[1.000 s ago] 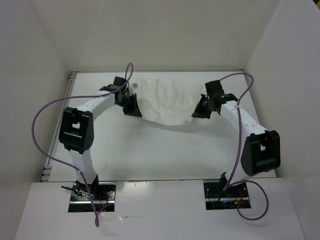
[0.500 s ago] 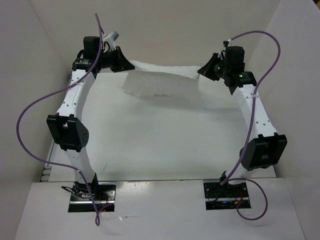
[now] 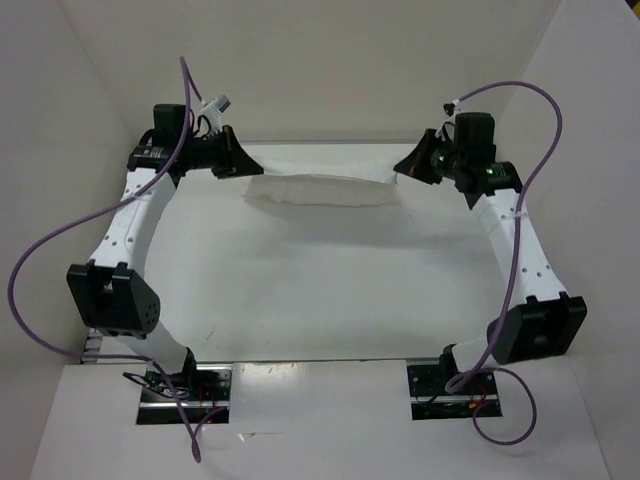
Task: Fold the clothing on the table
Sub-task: Fold the skirt
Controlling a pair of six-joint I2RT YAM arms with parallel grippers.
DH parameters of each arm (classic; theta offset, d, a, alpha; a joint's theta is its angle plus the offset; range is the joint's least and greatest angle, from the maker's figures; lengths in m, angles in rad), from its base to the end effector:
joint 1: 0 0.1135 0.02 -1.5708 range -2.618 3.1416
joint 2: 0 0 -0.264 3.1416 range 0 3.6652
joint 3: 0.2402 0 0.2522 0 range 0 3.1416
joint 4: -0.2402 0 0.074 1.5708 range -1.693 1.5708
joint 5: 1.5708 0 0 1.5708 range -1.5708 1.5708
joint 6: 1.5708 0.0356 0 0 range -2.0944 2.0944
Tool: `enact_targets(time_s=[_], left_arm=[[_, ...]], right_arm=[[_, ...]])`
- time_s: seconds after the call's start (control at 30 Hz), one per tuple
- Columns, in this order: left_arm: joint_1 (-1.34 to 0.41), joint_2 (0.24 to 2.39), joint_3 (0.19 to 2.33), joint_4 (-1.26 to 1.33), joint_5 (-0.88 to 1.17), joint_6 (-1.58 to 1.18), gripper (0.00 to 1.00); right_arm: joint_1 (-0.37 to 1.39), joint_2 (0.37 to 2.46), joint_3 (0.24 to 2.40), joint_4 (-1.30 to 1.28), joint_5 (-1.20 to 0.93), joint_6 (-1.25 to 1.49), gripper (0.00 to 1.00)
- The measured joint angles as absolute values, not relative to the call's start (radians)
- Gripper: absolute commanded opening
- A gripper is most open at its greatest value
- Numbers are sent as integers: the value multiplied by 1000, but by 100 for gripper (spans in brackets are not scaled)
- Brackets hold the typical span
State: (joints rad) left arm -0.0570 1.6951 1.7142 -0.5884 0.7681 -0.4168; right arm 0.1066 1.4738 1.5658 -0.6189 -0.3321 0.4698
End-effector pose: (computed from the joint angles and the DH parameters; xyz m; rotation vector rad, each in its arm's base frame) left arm 0.3784 -0.0464 0.3864 0.0812 2.1504 -1.0953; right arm 0.3228 0.0462 0.4044 0.1830 2.1344 0.6912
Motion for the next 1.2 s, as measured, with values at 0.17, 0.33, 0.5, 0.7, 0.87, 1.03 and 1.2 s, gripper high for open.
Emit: enact_targets(time_s=[0.17,0.33,0.5,0.7,0.87,1.03,1.2], left_arm=[[-56,1509,1569,-604,803,-389,0],[-50,1539,1586,-636,808,-369,0],[-27,1806,1835,-644,804,-369,0],[-12,2202,2383,-746,817,-378,0],[9,2260,2647,-778,873,-427,0],[54,2112,2643,-773,940,-442,1],[64,1866,2189,-624,948,-448,1]], right_arm=[[107,1323,1380,-654,-401,470,0],[107,1351,1402,-681,-418,470,0],[97,1620,1684,-657,-408,461,0],[87,2031,2183,-704,-368,447,0],[94,2248,2770,-886,-343,414,0],[124,2144,2900,-946,-377,399,0],[144,2031,2691,-974,-374,387,0]])
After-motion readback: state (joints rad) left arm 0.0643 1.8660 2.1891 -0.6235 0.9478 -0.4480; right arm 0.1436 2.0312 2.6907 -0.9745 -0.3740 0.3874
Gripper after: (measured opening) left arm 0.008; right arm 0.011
